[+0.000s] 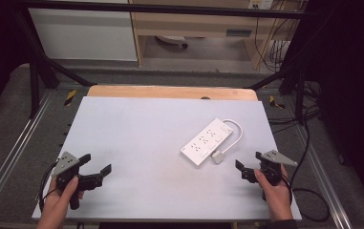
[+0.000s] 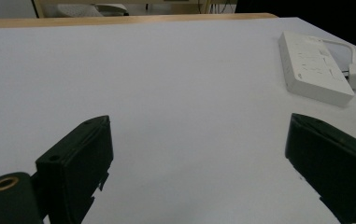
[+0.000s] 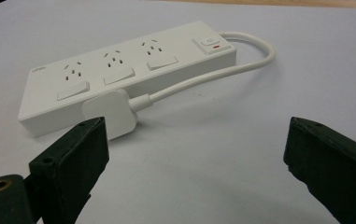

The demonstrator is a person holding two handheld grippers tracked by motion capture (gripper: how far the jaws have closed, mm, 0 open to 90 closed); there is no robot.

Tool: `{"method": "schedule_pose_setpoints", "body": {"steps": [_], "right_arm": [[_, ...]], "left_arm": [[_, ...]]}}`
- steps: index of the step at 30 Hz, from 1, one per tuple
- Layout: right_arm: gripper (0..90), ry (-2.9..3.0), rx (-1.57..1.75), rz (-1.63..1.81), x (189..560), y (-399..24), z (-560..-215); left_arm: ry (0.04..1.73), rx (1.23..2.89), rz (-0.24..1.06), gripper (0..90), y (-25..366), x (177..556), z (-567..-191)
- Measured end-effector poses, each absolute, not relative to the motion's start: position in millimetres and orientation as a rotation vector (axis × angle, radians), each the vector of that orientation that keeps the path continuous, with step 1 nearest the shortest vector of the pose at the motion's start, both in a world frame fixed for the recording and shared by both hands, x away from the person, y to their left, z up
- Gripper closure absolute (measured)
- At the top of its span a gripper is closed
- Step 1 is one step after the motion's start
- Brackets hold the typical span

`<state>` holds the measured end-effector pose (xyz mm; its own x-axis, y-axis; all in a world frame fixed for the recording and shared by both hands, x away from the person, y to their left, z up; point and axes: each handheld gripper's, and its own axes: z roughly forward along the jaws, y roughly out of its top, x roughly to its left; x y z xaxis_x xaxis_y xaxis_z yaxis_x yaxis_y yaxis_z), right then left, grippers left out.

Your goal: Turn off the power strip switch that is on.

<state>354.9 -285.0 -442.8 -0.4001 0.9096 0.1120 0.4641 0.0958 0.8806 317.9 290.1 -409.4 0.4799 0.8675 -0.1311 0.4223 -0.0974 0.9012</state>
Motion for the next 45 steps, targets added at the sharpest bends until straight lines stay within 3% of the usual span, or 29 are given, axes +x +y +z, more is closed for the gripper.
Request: {"method": "schedule_pose_setpoints", "body": {"steps": [19, 45], "right_arm": [[6.7, 1.89, 1.346, 1.287, 354.7, -287.2, -427.0], [3.6, 1.831, 1.256, 1.29, 383.4, -280.5, -390.4]], "left_arm": [[1.095, 1.742, 0.541, 7.4, 286.4, 317.6, -410.9], [1.095, 1.761, 0.516, 6.9, 283.7, 318.3, -414.4]]}}
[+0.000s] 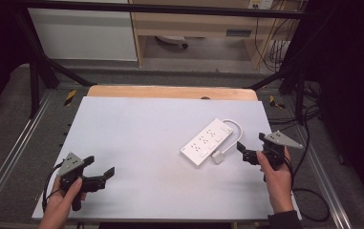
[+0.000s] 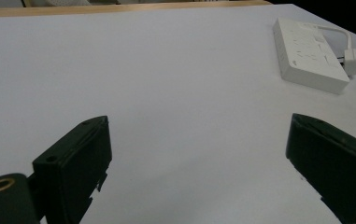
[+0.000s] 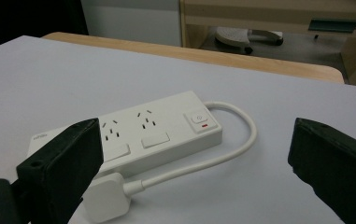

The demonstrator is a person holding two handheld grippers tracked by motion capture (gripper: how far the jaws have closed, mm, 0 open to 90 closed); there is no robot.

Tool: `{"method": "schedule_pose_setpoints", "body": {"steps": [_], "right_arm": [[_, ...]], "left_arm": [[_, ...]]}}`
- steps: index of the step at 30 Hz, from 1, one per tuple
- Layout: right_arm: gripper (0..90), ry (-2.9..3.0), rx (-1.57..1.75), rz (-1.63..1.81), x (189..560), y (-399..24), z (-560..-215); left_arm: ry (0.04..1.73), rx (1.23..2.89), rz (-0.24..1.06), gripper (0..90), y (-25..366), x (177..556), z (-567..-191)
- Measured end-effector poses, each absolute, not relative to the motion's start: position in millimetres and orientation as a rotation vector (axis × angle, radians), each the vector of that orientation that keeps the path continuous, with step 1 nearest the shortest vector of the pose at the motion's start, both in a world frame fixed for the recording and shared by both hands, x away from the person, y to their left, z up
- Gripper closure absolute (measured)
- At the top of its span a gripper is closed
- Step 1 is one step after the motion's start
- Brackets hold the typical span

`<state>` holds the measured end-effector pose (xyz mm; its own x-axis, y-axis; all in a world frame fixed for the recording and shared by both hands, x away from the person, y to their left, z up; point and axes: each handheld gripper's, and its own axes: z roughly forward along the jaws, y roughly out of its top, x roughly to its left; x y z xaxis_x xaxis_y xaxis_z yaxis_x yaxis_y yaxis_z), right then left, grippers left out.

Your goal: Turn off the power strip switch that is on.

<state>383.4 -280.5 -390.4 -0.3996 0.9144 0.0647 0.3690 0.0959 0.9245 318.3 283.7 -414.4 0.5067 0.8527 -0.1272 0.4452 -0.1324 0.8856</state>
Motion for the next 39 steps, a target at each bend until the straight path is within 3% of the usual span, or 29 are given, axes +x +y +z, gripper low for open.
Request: {"method": "schedule_pose_setpoints", "body": {"steps": [18, 32, 39], "right_arm": [[3.0, 1.826, 1.244, 1.306, 403.3, -266.7, -377.1], [8.4, 1.816, 1.237, 1.306, 417.3, -255.7, -374.8], [16.5, 1.802, 1.228, 1.29, 424.3, -250.8, -374.2]], "left_arm": [[1.095, 1.76, 0.513, 6.7, 283.3, 318.3, -415.1], [1.089, 1.765, 0.512, 6.4, 282.3, 317.8, -414.9], [1.093, 1.756, 0.51, 6.4, 281.8, 317.9, -414.8]]}}
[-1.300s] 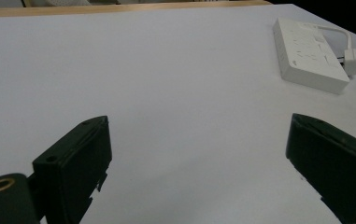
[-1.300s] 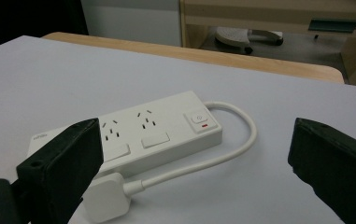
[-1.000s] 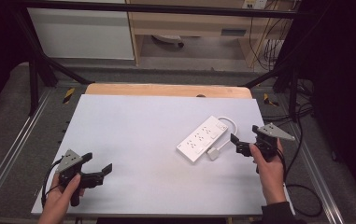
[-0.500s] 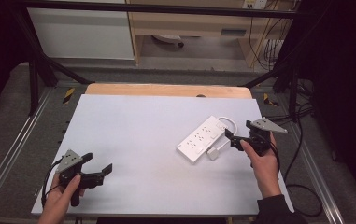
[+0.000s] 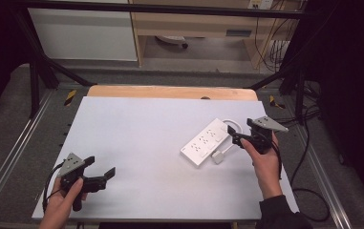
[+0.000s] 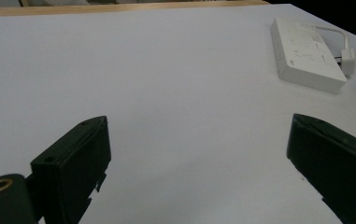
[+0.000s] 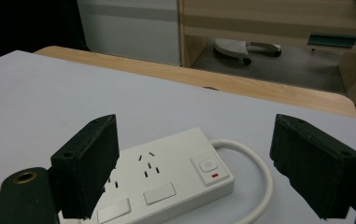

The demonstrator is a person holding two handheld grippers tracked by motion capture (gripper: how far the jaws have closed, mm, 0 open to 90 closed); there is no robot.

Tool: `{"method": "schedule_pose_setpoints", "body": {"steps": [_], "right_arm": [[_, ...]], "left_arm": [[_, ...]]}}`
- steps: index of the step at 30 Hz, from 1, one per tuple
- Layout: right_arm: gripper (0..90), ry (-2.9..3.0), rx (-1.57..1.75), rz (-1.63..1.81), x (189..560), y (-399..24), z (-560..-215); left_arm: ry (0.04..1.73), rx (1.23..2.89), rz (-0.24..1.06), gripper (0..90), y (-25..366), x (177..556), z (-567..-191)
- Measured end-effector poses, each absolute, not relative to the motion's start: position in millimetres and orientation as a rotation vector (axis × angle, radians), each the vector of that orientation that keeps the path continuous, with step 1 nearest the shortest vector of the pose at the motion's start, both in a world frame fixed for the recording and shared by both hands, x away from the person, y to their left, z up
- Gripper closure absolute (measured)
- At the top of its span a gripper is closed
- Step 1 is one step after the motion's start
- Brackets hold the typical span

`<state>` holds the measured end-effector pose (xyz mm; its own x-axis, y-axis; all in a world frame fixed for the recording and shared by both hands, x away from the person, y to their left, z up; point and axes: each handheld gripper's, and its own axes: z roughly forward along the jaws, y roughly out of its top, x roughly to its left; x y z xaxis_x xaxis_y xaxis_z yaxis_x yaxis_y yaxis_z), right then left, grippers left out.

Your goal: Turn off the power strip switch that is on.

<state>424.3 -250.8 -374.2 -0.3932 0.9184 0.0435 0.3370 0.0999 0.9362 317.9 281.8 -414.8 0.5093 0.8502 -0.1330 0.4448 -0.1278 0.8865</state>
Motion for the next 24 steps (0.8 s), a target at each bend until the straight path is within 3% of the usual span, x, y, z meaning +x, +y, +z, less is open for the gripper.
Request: {"method": "schedule_pose_setpoints", "body": {"steps": [8, 24], "right_arm": [[27.0, 1.801, 1.212, 1.28, 430.1, -245.8, -374.0], [61.3, 1.793, 1.148, 1.257, 437.0, -239.8, -376.5]], "left_arm": [[1.089, 1.76, 0.508, 6.4, 281.2, 317.9, -414.8], [1.084, 1.765, 0.507, 6.4, 281.2, 317.8, -414.6]]}}
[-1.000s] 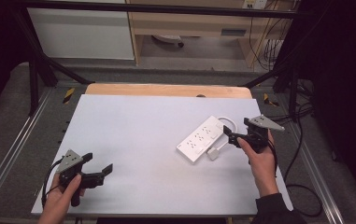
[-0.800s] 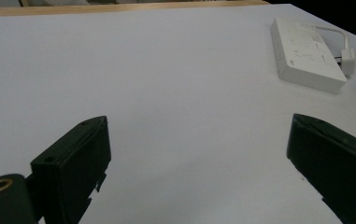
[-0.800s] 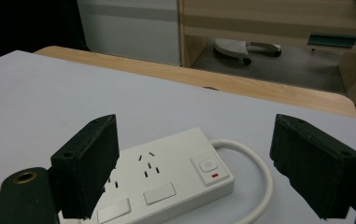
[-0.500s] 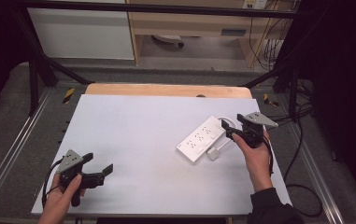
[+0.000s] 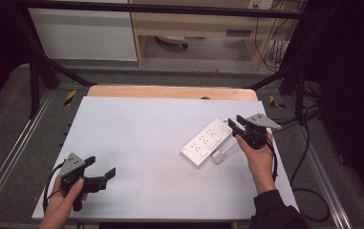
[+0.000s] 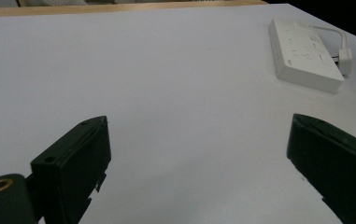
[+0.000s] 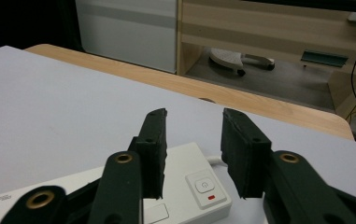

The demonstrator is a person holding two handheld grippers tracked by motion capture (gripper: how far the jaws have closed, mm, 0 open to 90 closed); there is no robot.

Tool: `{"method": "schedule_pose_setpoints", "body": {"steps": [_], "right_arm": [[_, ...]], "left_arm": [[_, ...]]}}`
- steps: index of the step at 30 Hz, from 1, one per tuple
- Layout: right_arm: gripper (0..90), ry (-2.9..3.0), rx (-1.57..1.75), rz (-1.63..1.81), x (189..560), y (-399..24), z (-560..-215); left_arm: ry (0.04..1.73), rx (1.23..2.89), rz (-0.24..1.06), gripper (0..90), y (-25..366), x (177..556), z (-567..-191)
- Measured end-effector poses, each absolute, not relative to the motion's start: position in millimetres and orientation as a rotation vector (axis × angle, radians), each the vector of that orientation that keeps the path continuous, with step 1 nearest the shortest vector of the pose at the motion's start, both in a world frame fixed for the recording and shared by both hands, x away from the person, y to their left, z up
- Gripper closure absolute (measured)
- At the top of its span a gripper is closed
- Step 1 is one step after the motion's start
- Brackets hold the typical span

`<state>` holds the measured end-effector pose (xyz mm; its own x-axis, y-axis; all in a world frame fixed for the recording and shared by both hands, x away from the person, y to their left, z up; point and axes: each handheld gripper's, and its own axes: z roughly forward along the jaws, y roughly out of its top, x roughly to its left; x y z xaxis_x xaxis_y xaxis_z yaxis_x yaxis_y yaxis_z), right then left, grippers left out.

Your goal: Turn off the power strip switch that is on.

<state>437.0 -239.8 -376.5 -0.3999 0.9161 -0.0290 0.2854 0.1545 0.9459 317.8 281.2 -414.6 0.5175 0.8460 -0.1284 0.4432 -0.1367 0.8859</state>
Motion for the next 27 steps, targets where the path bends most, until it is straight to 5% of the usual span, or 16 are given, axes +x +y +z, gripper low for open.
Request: {"method": "schedule_pose_setpoints", "body": {"steps": [7, 27], "right_arm": [[72.7, 1.788, 1.124, 1.263, 438.7, -240.7, -377.5], [83.9, 1.792, 1.094, 1.271, 443.9, -238.4, -381.9]], "left_arm": [[1.085, 1.765, 0.506, 6.3, 281.1, 317.8, -414.7], [1.086, 1.765, 0.506, 6.3, 281.1, 318.3, -415.1]]}}
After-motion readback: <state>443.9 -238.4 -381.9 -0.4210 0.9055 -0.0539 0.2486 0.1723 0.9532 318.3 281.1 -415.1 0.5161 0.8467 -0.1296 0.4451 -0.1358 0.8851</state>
